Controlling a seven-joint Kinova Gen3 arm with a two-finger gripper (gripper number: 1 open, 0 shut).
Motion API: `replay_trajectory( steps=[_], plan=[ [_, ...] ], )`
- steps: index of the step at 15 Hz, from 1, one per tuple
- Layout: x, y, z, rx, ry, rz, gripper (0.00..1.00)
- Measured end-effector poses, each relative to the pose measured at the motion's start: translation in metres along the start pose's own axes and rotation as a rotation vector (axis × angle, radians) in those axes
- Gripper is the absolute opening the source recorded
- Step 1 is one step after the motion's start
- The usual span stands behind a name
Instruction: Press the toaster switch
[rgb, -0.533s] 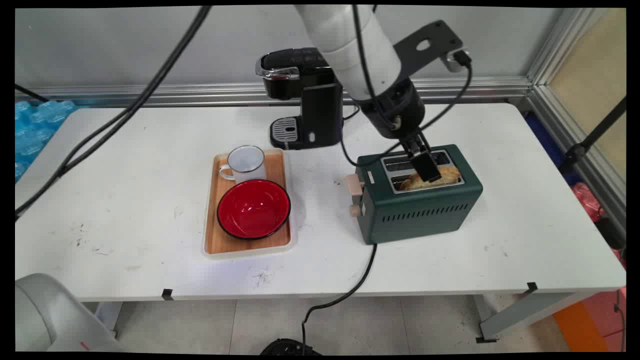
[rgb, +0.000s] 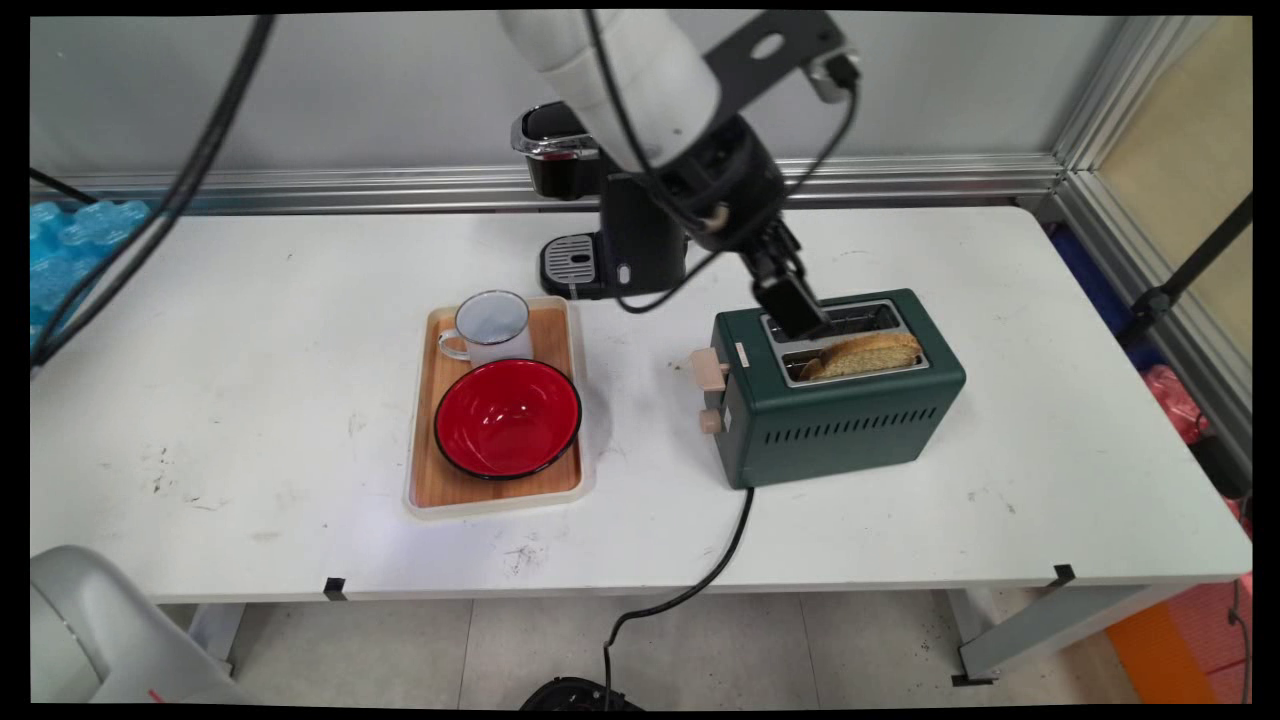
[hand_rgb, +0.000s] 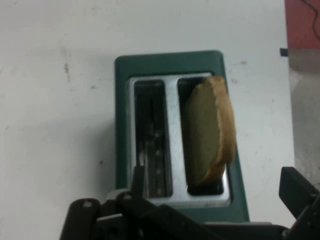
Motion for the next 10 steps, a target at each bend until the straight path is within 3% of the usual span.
replay_trajectory(
  steps=[10],
  plan=[
    [-0.045,-0.005,-0.048,0.025,-0.029,0.016,1.0]
  ],
)
